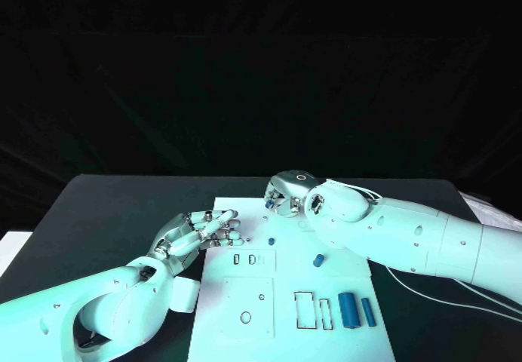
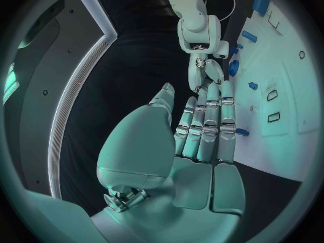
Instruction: Assemble the parts on the task board
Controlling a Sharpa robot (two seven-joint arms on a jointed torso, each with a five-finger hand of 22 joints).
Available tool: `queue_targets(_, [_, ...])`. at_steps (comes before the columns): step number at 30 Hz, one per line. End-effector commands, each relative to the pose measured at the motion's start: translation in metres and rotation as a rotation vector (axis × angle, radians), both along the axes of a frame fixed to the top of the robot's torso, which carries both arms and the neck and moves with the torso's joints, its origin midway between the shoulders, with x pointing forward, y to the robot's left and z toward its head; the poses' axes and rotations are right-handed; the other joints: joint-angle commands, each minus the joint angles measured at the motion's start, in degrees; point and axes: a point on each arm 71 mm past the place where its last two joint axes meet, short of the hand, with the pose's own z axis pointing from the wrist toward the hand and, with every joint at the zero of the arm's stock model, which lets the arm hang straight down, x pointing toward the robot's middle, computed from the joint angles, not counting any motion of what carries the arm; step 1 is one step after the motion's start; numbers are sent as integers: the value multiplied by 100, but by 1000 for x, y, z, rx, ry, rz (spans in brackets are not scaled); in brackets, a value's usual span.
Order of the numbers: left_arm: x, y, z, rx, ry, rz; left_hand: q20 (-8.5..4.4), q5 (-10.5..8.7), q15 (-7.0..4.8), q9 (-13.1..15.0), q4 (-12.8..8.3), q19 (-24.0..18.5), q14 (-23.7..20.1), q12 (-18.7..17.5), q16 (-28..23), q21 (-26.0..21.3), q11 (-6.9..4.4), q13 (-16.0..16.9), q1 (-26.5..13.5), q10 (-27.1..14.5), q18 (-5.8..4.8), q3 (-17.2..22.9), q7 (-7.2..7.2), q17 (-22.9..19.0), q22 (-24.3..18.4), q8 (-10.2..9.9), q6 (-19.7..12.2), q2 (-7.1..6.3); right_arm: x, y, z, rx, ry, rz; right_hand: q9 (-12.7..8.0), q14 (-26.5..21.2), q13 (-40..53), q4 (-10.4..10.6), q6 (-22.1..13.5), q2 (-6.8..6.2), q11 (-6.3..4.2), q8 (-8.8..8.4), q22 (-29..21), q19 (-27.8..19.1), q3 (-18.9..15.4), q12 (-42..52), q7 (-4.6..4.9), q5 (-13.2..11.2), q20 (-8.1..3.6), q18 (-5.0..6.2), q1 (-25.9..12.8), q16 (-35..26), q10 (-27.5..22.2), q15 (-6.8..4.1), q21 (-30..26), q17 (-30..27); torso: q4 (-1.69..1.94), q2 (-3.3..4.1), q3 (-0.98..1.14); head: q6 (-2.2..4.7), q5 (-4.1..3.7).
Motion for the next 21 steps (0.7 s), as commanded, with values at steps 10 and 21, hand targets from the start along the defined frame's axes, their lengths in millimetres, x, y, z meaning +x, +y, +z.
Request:
queue_targets(10, [0,-1,2,-9,-10,-19,10,0,13,-7,-33,41,39,-29,-23,-10,40,-3,-1,-15,54,-7,33,15,-5,-26,7,49,-1,3,-2,-28,4,1,15,100,11,36,51,-75,-20,23,11,-10,-2,21,6,-4,28,-64,5,37,5,30,40,-11,13,15,-5,-1,1])
queue_targets(21, [-1,-1,2,-8,-8,-20,10,-1,13,-7,-40,43,40,-35,-26,-12,40,-4,2,-19,54,-10,33,21,-6,-31,4,50,2,0,-2,-16,-6,-19,-151,-197,1,266,-1556,-586,242,-31,-1201,-816,-479,47,202,-128,221,158,3,-713,-1348,238,-646,-1132,12,20,-6,15,-4])
